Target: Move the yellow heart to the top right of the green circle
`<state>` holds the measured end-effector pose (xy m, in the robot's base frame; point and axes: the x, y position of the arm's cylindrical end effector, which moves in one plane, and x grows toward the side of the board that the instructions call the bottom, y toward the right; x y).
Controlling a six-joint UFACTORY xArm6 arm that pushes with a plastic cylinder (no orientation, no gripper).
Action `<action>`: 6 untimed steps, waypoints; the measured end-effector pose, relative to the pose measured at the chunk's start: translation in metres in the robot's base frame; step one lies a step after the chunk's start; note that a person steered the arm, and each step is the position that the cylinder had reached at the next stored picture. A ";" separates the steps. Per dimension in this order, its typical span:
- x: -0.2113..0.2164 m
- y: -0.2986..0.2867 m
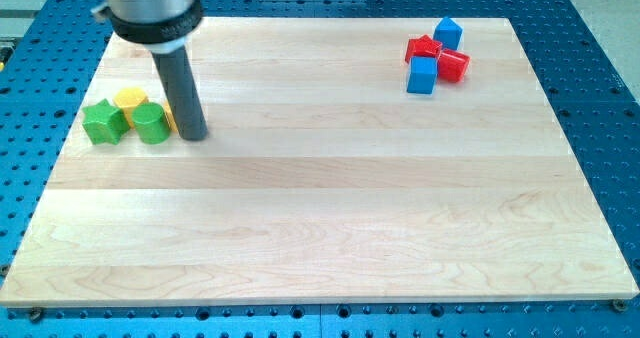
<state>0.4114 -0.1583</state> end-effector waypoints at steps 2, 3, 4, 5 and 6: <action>-0.040 0.040; -0.052 0.012; -0.044 -0.001; -0.042 0.014; -0.042 0.027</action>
